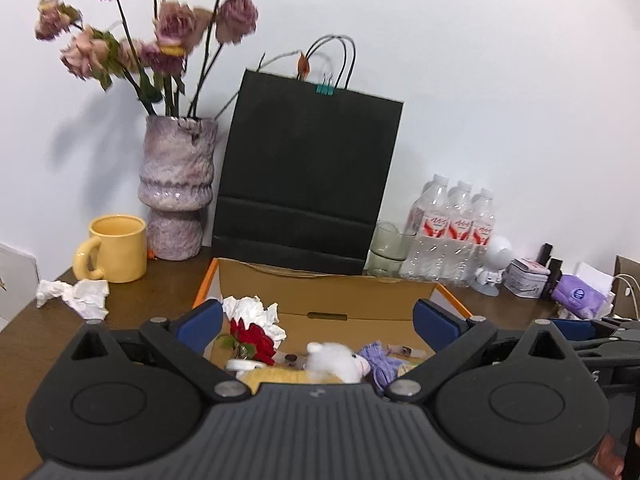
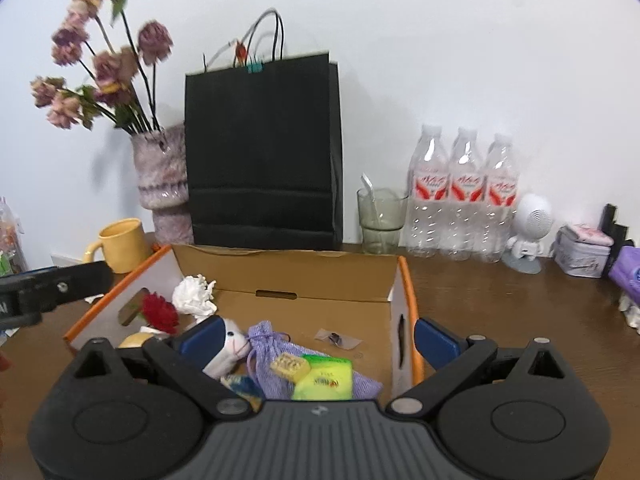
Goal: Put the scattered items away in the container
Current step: 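Grasp the clear crinkled wrapper with the left tool while the right tool grasps the white container, then carry the wrapper and white container into the box and open both tools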
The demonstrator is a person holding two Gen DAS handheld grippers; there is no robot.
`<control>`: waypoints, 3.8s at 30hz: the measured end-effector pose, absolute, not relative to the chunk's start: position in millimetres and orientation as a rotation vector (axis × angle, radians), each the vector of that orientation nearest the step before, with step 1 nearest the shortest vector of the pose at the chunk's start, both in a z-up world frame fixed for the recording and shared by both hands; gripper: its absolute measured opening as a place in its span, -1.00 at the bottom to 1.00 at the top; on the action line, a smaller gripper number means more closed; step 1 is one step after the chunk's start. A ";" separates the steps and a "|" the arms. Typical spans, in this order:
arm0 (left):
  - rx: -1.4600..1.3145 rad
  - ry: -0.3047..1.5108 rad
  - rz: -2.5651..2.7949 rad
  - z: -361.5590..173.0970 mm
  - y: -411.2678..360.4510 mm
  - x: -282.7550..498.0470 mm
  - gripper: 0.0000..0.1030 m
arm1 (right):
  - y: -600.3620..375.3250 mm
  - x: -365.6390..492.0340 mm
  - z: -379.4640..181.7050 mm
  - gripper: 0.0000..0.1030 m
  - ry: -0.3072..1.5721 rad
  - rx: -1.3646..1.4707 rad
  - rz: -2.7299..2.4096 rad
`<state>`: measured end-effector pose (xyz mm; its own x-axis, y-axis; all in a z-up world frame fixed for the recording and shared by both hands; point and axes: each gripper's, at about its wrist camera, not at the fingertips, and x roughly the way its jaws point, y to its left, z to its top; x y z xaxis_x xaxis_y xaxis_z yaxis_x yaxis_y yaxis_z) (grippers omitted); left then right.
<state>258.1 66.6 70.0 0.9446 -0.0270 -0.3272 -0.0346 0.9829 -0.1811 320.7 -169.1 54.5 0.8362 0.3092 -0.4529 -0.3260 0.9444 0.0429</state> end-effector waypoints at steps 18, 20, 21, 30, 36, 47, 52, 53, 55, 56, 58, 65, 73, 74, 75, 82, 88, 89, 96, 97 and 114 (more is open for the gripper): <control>-0.183 0.505 -0.019 0.2 54.2 216.9 1.00 | -154.4 252.7 -19.3 1.00 0.602 -0.105 0.376; -0.178 0.509 -0.026 -2.0 53.0 217.6 1.00 | -143.8 249.7 -24.3 1.00 0.594 -0.150 0.385; -0.176 0.512 -0.030 -3.0 52.4 217.9 1.00 | -139.0 248.3 -25.8 1.00 0.586 -0.171 0.380; -0.139 0.548 -0.004 -11.0 44.0 231.6 1.00 | -127.1 252.5 -28.8 1.00 0.560 -0.182 0.325; -0.123 0.574 -0.003 -17.7 40.7 241.5 0.92 | -126.7 264.5 -33.7 0.96 0.589 -0.150 0.304; -0.184 0.594 -0.028 -23.2 53.0 238.4 -0.05 | -140.7 261.5 -33.9 0.27 0.599 -0.055 0.358; -0.188 0.589 -0.033 -22.6 54.4 236.3 -0.05 | -144.4 258.4 -31.0 0.25 0.583 -0.044 0.364; -0.189 0.586 -0.036 -22.1 54.7 235.5 -0.05 | -144.6 257.8 -30.3 0.25 0.579 -0.041 0.363; -0.189 0.581 -0.034 -21.2 54.8 234.2 -0.05 | -146.4 256.6 -28.5 0.24 0.570 -0.033 0.364; -0.191 0.578 -0.034 -20.7 55.0 233.1 -0.05 | -147.2 256.0 -27.4 0.24 0.565 -0.028 0.365; -0.193 0.573 -0.032 -19.7 55.9 231.8 -0.05 | -149.1 254.6 -26.0 0.24 0.559 -0.022 0.366; -0.209 0.556 -0.038 -15.8 58.9 226.7 -0.05 | -155.2 249.8 -21.9 0.23 0.538 0.004 0.376; -0.224 0.511 -0.069 -3.0 55.8 212.3 -0.05 | -161.6 236.0 -9.1 0.23 0.485 0.033 0.382; -0.227 0.501 -0.076 0.1 55.0 209.0 -0.05 | -163.3 232.7 -5.6 0.23 0.471 0.040 0.387; -0.230 0.489 -0.082 3.4 54.2 205.6 -0.05 | -164.8 229.8 -2.1 0.23 0.457 0.046 0.391; -0.232 0.373 -0.115 46.5 56.1 195.6 -0.05 | -176.8 234.8 44.3 0.24 0.331 0.062 0.410; -0.241 0.303 -0.111 80.0 60.1 224.2 -0.05 | -177.5 263.7 75.1 0.24 0.261 0.065 0.401; -0.249 0.300 -0.110 81.3 60.8 230.1 -0.05 | -175.9 268.6 77.4 0.24 0.256 0.066 0.400; -0.288 0.347 -0.080 68.0 66.0 291.6 -0.05 | -160.4 327.6 64.8 0.24 0.308 0.073 0.386; -0.283 0.352 -0.071 65.1 66.2 297.5 -0.05 | -157.7 338.1 61.4 0.24 0.321 0.067 0.385; -0.184 0.470 0.011 25.4 71.5 370.3 0.89 | -135.3 416.6 10.1 0.46 0.520 0.035 0.370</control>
<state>370.3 71.5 25.4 0.8916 -0.0316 -0.4517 -0.0530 0.9834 -0.1734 416.6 -135.3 10.1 0.8031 0.3539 -0.4794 -0.3362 0.9334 0.1257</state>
